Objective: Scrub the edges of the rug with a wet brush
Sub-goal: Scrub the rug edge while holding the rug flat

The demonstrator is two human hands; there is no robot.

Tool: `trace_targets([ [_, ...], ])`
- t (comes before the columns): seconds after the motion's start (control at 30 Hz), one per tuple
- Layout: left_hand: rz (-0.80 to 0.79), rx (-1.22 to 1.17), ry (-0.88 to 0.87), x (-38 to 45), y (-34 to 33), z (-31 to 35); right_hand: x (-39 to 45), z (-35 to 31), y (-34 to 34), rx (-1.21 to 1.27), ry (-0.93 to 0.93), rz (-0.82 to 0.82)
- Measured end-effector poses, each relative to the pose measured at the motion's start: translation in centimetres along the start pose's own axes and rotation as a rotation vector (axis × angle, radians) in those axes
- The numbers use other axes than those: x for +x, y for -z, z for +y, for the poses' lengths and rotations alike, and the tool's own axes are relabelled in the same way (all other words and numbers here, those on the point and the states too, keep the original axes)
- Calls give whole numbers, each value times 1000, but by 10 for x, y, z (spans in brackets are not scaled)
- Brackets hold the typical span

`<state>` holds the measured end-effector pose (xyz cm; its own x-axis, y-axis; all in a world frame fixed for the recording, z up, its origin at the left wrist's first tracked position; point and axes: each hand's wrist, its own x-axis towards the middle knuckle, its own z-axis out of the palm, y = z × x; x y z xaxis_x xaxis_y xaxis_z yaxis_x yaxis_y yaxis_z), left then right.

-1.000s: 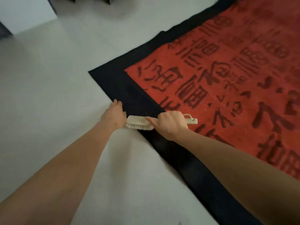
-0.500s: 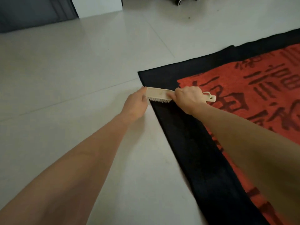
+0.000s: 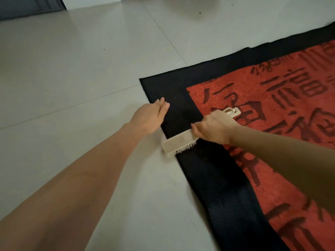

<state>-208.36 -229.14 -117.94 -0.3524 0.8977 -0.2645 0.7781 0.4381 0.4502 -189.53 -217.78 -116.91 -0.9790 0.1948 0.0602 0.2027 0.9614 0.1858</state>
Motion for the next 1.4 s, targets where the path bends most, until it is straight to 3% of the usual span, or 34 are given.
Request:
trace_targets([
  [0.07,37,-25,-6,0,-8,3,15,-1,7,-104,-20,-36],
  [0.13,50,-60,11,4,-11,2,29,-11,9,-212,-60,-173],
  [0.2,50,-74,5,7,-11,-2,20,-22,11,-133,-91,-252],
  [0.23,41,-67,-15,7,-11,-5,9,-26,11,-113,-69,-237],
  [0.3,44,-42,-79,7,-14,-9,-7,-18,-1,-17,35,-49],
  [0.37,71,-16,-120,6,-16,-10,4,-7,6,-37,52,-8],
  [0.47,68,-15,-112,8,-13,-12,22,-6,12,-126,-34,-96],
  [0.53,32,8,-150,9,-12,-15,2,-14,9,-65,23,-160],
  [0.67,9,150,-145,4,-20,-18,-12,-11,6,5,164,-81],
  [0.77,-19,245,-141,6,-20,-16,24,-5,15,-40,38,12],
  [0.83,-37,226,-139,7,-19,-17,12,-14,11,-10,24,-39],
  [0.97,-55,219,-133,5,-20,-17,-29,-20,6,110,180,-109],
  [1.03,-49,237,-126,5,-19,-15,-7,-8,14,37,114,-77],
  [1.1,-54,256,-127,4,-20,-14,-2,-7,15,-74,-23,-169],
  [1.17,-57,267,-127,1,-23,-14,-26,-15,10,46,-31,-172],
  [1.3,-46,294,-121,-1,-25,-16,-43,-14,7,33,102,-32],
  [1.4,-33,288,-96,-1,-27,-14,-10,-9,13,2,4,83],
])
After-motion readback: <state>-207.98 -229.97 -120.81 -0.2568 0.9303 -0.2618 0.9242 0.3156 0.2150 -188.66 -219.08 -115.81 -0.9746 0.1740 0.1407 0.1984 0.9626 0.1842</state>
